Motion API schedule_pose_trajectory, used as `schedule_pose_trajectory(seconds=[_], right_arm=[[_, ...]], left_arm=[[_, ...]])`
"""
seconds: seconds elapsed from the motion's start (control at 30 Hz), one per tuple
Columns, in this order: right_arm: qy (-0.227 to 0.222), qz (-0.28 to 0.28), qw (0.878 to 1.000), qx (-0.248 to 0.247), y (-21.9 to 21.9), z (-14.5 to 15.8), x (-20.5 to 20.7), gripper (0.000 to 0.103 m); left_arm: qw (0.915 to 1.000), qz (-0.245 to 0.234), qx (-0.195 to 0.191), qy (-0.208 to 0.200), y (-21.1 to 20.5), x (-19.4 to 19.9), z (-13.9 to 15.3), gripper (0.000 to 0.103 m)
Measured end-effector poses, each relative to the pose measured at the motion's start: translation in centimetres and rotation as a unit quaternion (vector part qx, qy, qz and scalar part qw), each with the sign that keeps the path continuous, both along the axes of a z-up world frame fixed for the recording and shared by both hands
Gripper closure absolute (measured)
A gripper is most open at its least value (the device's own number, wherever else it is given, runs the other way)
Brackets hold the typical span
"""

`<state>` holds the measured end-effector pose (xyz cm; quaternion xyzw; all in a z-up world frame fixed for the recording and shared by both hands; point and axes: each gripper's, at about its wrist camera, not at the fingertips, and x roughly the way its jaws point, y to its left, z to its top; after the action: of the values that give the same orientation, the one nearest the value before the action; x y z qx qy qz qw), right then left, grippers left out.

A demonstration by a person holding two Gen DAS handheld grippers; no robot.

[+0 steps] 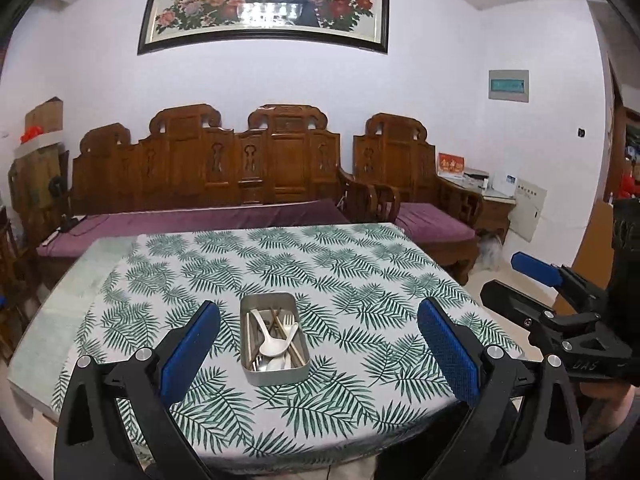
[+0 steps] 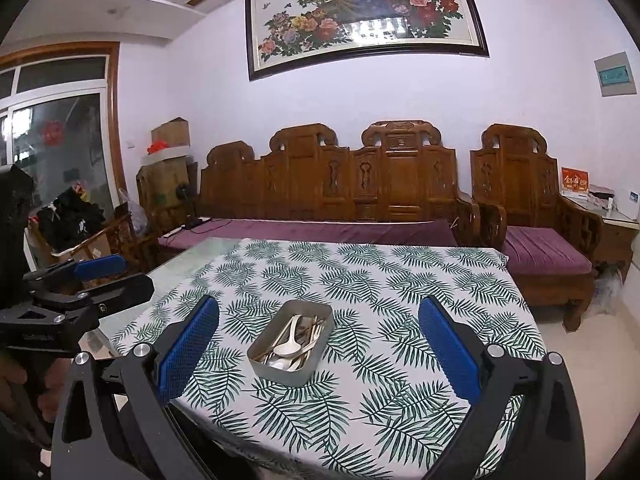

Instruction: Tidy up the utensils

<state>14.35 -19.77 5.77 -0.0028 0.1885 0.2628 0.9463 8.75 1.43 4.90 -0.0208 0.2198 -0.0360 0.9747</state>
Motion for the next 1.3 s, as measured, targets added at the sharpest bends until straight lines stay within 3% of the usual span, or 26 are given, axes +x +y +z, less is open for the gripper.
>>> schedule_pose_trajectory(seconds=[1.3], right_arm=[[0.002, -0.001, 1.0, 0.0, 0.37, -0.15, -0.18, 0.002]], left_arm=[[1.0, -0.002, 0.003, -0.005, -0.47, -0.36, 0.05, 0.008]])
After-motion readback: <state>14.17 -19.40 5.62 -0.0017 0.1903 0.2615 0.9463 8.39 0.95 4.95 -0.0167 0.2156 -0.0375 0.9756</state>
